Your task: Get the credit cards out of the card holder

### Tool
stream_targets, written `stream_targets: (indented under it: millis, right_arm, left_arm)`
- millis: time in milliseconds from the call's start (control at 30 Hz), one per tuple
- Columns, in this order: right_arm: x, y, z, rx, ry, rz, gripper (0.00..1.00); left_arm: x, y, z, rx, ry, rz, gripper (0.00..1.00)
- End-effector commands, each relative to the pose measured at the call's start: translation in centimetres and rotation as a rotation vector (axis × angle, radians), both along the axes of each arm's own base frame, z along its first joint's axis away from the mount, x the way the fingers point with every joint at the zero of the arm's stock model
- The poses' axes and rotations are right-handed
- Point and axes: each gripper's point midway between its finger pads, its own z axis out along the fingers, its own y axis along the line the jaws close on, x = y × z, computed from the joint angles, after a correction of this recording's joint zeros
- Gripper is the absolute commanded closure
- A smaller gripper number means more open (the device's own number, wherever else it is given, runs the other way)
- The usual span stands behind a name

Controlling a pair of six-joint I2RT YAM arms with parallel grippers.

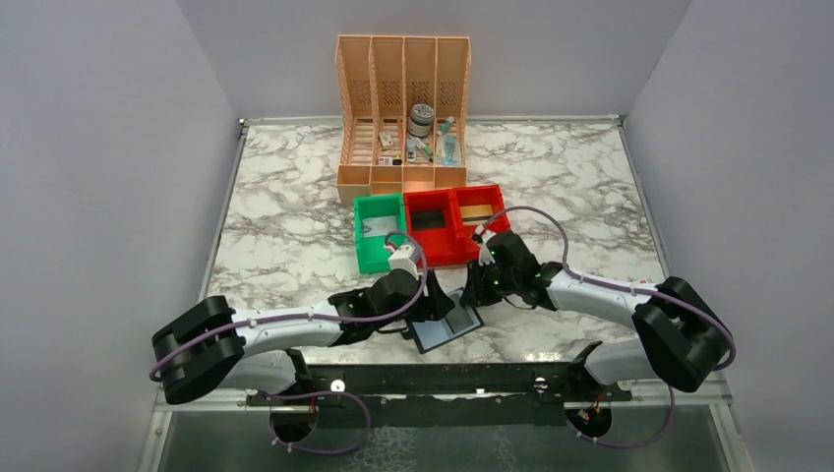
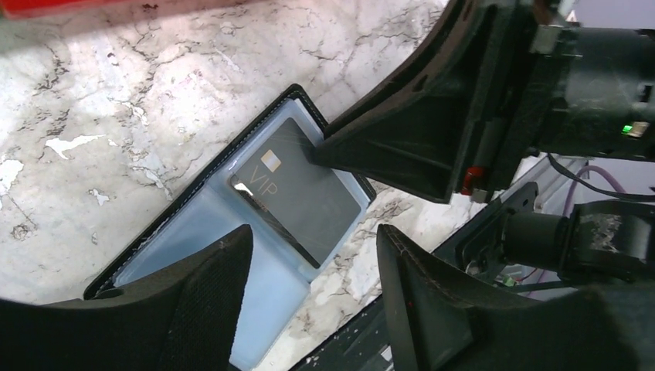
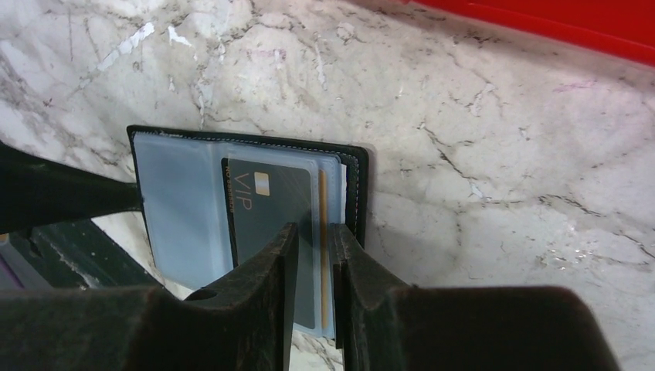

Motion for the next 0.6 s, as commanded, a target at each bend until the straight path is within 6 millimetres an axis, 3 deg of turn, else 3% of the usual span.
stream_targets:
  millis: [0, 367, 567]
  right_arm:
    - [-0.8, 1.0, 0.6, 0.052, 0.013, 0.073, 0.79]
    - [-3.6, 1.4, 1.1, 0.143, 0.115, 0.094, 0.81]
    - [-2.5, 0.6, 2.8, 0.119, 0.031, 0.055, 0.81]
  left_arm:
    - [-0.2, -1.0, -0.2, -0.021, 0.024, -0.009, 0.39]
    - [-0.7, -0.6, -2.2, 0.022, 0.062, 0.004, 0.47]
    - [-0.9, 0.0, -2.8, 0.024, 0.076, 0.023, 0.50]
